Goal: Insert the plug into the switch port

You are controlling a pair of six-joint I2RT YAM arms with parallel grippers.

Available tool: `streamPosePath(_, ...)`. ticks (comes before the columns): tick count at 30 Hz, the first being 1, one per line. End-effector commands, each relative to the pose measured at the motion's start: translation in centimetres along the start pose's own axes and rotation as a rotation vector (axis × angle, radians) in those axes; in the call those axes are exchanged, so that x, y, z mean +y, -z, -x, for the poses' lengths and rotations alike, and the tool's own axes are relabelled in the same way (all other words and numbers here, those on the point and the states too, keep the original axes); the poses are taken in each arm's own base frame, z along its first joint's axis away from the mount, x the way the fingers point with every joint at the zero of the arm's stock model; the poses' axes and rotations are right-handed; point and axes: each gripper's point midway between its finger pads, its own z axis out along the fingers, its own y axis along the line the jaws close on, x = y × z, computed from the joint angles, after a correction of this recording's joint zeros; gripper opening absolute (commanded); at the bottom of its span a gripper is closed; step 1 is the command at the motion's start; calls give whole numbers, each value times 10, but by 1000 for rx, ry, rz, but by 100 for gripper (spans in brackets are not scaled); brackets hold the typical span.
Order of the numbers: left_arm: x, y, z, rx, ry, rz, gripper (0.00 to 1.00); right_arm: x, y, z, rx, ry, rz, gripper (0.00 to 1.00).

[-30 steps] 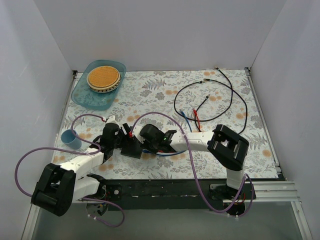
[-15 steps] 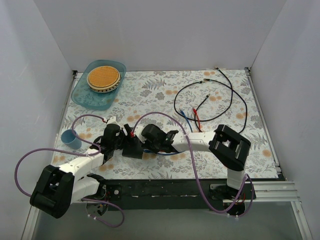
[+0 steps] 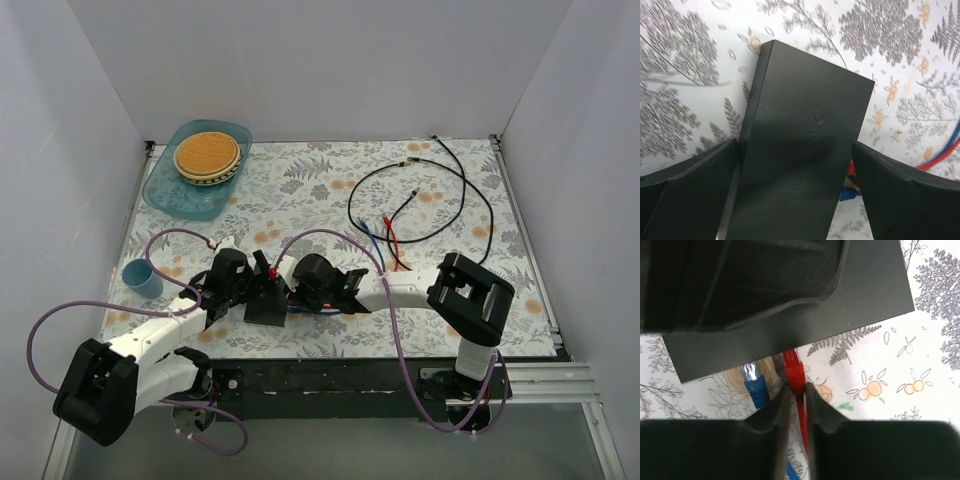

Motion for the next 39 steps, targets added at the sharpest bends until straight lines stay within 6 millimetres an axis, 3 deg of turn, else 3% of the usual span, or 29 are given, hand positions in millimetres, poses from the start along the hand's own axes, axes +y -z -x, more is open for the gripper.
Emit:
streamPosePath(1,-42,26,-10,90,66,-141,96,12,22,90,-342,0,17,37)
streamPosePath(3,-38,29,-8,73,76,-121,98,2,27,80,-321,-1,-37,52)
streamPosePath(9,-33,37,7,-4,100,-90,98,-14,48,65,-298,-18,-130,74)
streamPosePath(14,-34,42,17,-34,100,-76,98,-34,72,50,-271,-62,-247,82)
streamPosePath(20,-36,53,28,-79,103,-74,98,-61,127,54,-317,-210,-351,85)
streamPosePath(23,-44,60,40,-116,91,-101,98,-84,149,54,-332,-301,-370,85)
streamPosePath(24,-47,62,43,-122,84,-107,98,-103,156,51,-331,-338,-401,85)
streamPosePath(26,-59,69,58,-153,50,-125,98,-118,166,48,-325,-373,-409,85)
streamPosePath(28,-68,75,71,-176,12,-130,98,-146,180,45,-315,-416,-460,85)
streamPosePath(31,-95,90,105,-245,-6,-160,98,-182,194,40,-272,-475,-512,84)
streamPosePath(32,-111,98,122,-274,-19,-185,98,-190,190,35,-241,-496,-519,84)
streamPosePath(33,-118,102,131,-293,-22,-196,98,-209,199,39,-256,-532,-549,84)
streamPosePath(35,-133,108,148,-324,-37,-216,98,-225,189,26,-199,-586,-545,84)
streamPosePath(36,-145,114,161,-346,-39,-232,98,-243,192,17,-190,-641,-570,84)
streamPosePath(37,-150,116,167,-357,-38,-233,98,-256,196,21,-195,-665,-577,84)
streamPosePath(38,-156,118,172,-363,-42,-242,98,-265,182,10,-151,-704,-554,84)
streamPosePath(39,-166,121,182,-373,-42,-254,98,-283,185,-2,-134,-752,-578,84)
